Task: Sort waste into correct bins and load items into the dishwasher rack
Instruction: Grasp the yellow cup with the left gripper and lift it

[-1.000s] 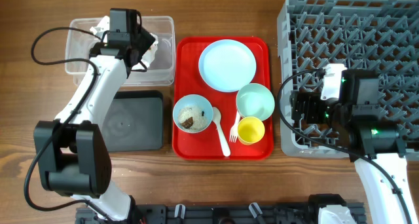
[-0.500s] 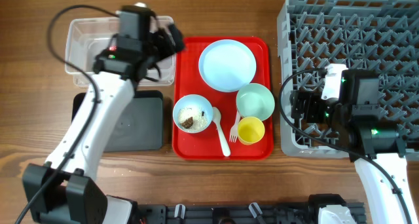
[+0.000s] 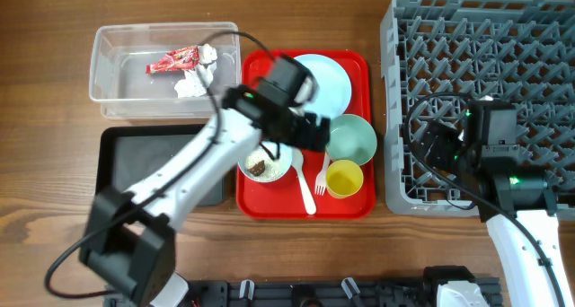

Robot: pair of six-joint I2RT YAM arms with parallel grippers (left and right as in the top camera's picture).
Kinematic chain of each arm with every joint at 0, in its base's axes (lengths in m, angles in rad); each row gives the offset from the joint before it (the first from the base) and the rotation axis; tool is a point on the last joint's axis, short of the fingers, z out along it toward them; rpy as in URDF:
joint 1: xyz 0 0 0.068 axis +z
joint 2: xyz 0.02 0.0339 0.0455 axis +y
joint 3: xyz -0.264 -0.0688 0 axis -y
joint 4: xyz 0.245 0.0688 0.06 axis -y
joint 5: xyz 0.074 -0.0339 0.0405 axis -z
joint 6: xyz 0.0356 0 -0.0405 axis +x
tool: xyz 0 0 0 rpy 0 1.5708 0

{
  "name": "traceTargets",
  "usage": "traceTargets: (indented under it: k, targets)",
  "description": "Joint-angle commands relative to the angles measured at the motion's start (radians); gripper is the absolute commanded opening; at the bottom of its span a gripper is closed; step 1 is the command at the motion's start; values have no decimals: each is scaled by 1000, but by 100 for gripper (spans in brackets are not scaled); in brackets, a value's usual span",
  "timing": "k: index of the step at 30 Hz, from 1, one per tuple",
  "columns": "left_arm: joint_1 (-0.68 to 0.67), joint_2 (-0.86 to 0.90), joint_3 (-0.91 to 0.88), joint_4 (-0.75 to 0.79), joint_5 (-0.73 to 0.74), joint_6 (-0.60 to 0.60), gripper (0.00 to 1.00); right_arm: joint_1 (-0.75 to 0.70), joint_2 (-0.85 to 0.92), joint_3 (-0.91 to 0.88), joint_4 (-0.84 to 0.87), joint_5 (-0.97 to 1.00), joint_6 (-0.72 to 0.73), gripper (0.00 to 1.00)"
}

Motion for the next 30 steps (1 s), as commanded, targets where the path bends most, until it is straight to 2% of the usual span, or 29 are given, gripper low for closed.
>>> traceTargets:
  k: [1,4,8,12,15,16,17,21,25,30]
  targets:
    - [-63,41,1,-41,26,40,90,-3,-3,19,-10,45,36,100]
    - [-97,51,1,-56,26,40,82,-3,-3,19,-14,45,35,100]
    - [-135,72,0,-42,26,40,79,-3,-3,19,-15,45,35,100]
    - [-158,123,-1,-39,26,39,68,-3,-3,19,-23,45,35,100]
    - [-164,148,-1,-39,26,25,44,-3,-3,19,-33,45,10,100]
    - [-164,150,-1,-39,26,11,39,-3,-3,19,-35,46,9,100]
    - [-164,150,-1,-36,26,7,29,-3,-3,19,-37,46,9,100]
    - [-164,150,-1,-33,26,6,4,-3,-3,19,-37,45,10,100]
    - [-163,145,0,-50,26,6,4,-3,-3,19,-40,46,9,100]
    - [-114,57,46,-144,29,10,4,-3,-3,19,-39,45,9,100]
